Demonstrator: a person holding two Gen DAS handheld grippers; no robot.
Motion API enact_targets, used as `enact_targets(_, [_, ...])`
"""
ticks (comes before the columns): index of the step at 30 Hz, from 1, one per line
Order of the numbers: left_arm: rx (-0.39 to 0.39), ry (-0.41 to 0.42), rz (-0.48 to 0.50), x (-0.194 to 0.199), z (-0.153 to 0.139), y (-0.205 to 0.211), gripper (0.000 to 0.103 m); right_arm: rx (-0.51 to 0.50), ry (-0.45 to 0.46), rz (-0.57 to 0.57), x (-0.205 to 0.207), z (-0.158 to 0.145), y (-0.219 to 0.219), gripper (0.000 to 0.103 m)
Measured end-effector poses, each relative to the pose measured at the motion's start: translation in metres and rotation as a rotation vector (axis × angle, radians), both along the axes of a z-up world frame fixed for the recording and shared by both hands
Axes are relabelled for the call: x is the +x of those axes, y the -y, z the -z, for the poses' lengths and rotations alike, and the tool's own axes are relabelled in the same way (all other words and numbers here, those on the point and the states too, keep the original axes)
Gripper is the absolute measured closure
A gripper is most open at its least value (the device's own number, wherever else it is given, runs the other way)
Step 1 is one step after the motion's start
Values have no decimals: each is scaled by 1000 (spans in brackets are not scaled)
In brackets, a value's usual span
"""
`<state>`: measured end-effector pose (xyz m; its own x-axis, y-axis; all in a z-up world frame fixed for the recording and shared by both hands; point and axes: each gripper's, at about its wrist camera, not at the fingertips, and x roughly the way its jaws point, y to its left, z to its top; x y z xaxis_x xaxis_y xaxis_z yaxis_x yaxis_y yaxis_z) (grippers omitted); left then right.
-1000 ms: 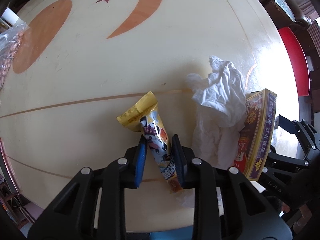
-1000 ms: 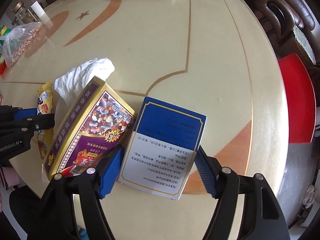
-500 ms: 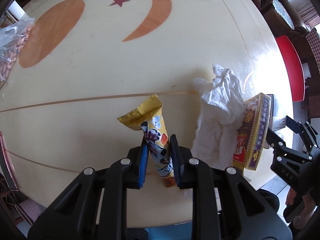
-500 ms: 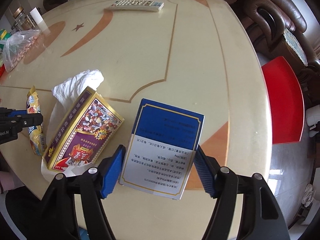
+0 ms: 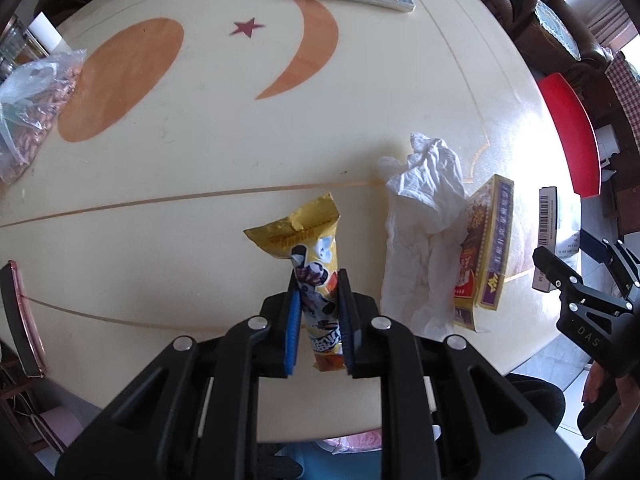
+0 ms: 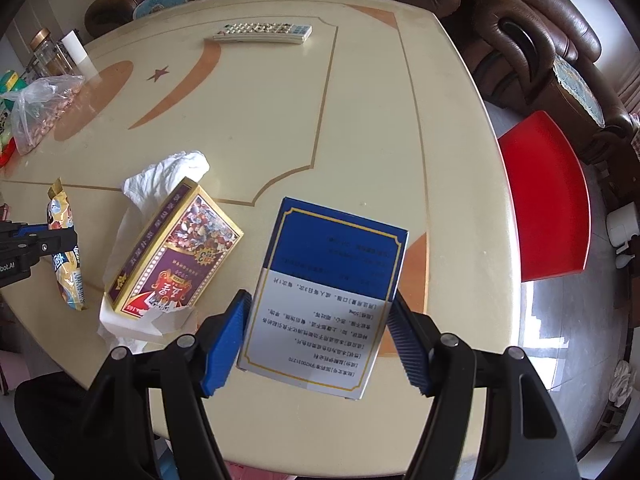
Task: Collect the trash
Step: 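Lift the wrapper and card box with both tools and carry them over the bin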
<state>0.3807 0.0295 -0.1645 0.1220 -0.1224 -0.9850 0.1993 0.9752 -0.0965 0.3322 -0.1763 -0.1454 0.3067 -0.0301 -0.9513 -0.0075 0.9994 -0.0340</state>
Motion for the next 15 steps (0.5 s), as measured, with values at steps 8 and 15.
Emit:
enact_targets(8, [3,62,6,-13,-33,-3,86,-4,63,-27,-16,-33,-6,37])
enact_targets(15, [-6,133,37,-41,-72,1,86,-8,105,-64,-39,-61,-19,37])
